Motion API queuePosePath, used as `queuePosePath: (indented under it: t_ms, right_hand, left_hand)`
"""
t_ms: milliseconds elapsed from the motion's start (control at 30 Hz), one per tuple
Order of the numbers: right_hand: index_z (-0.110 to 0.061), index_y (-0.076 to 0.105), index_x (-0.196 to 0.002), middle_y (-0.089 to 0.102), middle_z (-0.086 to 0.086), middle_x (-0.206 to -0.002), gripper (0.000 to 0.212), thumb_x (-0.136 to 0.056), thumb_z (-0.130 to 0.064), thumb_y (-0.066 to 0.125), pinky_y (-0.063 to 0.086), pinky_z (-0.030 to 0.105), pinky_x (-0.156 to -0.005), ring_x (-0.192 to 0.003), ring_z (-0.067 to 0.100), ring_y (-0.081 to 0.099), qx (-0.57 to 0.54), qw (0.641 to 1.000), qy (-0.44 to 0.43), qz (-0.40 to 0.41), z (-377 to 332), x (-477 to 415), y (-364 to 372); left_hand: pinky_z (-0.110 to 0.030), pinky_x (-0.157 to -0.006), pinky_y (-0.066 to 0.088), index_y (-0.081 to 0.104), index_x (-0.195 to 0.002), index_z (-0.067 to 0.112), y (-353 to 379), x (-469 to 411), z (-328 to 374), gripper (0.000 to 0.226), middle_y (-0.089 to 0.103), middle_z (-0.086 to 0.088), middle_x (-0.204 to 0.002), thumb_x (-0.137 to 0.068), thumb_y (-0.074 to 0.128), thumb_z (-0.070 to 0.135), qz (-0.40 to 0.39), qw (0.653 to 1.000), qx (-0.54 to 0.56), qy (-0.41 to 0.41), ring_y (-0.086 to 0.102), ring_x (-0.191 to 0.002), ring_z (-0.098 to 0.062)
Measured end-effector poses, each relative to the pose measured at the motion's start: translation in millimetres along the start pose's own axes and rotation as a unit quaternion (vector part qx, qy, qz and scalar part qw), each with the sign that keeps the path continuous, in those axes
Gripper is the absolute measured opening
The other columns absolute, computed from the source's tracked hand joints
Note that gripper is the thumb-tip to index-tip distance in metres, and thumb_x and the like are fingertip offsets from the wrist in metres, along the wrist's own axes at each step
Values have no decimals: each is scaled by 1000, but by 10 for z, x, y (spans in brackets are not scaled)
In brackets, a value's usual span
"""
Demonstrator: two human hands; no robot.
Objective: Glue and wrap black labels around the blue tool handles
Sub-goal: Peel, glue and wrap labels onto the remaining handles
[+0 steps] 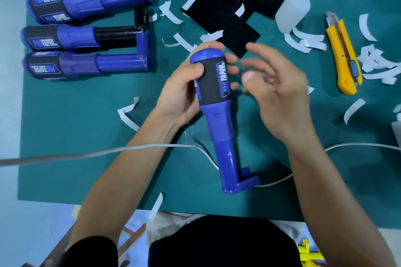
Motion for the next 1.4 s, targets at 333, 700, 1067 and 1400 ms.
queuePosePath:
  t_ms: [333,700,1067,1400]
  right_hand:
    - [-24,56,-112,74,6,-82,38,-79,-28,75,60,54,-80,-77,29,74,-15,955,155,-254,349,342,827]
    - [-50,52,-121,61,-21,-79,57,-73,-36,80,49,21,-61,-61,7,59,104,962,98,-234,247,127,459]
    - [-43,58,-117,61,-9,-75,50,-74,-29,80,52,23,-51,-52,15,60,111,955,86,-260,193,94,425]
    - [-48,59,-116,62,-4,-75,50,-78,-21,77,52,25,-47,-49,14,59,160,936,91,-301,255,71,364]
  left_hand:
    - [-40,-102,52,51,-122,6,-128,13,245,60,62,-16,-118,-82,86,35,39,994,-78,66,65,-106,-27]
    - [-33,-84,51,59,-121,12,-7,103,519,77,60,-6,-113,-52,90,24,40,876,-440,191,62,-101,-20]
    - [-40,-107,46,58,-141,1,-115,160,514,71,67,-2,-133,-88,80,43,51,877,-431,204,62,-125,-26]
    - [-36,-87,54,72,-112,2,-121,258,597,24,74,-12,-101,-94,68,17,134,853,-448,232,69,-94,-25]
Point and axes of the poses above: each hand's wrist, its own x-axis away from the middle knuckle, its own y-axis out of the palm, z = x × y, the point moved 10 cm from there along -x, towards the middle knuckle
